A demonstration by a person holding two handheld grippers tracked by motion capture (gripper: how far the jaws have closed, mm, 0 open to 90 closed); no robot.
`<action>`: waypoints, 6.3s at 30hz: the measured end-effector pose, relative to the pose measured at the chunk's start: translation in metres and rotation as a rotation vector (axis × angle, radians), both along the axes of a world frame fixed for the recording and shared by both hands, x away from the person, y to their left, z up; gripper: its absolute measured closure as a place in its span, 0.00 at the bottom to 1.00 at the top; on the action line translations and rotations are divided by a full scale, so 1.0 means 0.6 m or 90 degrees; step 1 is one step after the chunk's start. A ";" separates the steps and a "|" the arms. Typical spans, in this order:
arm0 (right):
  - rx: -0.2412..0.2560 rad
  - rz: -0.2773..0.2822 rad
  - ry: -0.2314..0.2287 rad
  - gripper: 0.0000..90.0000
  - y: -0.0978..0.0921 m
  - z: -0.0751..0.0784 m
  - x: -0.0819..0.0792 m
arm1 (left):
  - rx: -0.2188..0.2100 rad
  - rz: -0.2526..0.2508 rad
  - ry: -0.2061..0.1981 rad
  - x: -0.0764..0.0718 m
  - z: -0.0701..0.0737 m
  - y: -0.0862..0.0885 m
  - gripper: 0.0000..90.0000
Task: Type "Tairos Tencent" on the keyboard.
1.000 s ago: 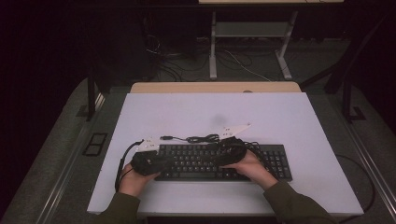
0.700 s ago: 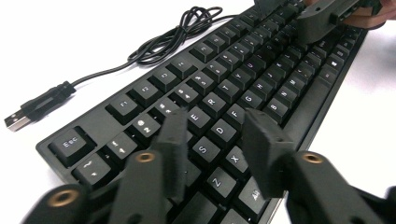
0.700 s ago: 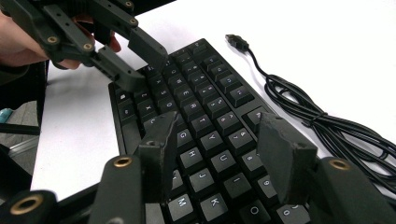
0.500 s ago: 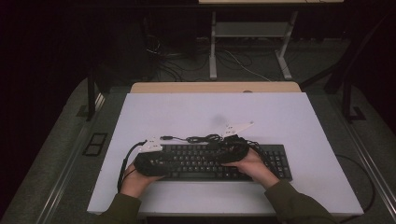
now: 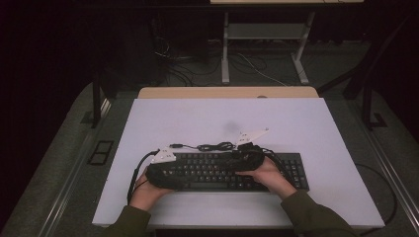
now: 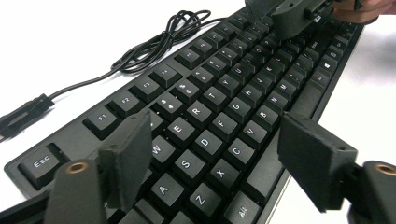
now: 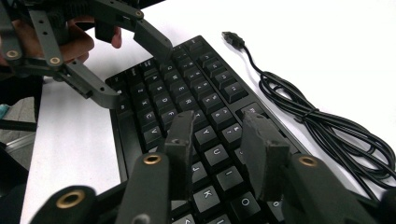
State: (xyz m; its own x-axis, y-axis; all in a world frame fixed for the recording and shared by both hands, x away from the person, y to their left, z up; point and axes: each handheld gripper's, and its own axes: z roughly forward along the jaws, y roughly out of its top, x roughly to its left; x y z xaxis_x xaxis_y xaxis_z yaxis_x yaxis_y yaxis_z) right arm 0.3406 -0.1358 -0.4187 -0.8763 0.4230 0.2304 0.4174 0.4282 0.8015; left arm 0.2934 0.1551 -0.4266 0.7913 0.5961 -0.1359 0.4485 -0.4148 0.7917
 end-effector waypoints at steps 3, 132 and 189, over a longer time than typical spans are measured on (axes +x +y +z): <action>-0.003 0.000 0.001 0.76 -0.001 -0.001 0.001 | -0.002 0.000 -0.005 0.000 -0.001 -0.001 0.22; -0.011 -0.062 0.008 0.34 -0.025 -0.007 0.013 | -0.004 -0.001 -0.034 0.032 0.003 -0.010 0.54; -0.010 -0.061 0.008 0.34 -0.024 -0.007 0.013 | 0.052 -0.030 0.009 0.048 -0.011 -0.044 0.98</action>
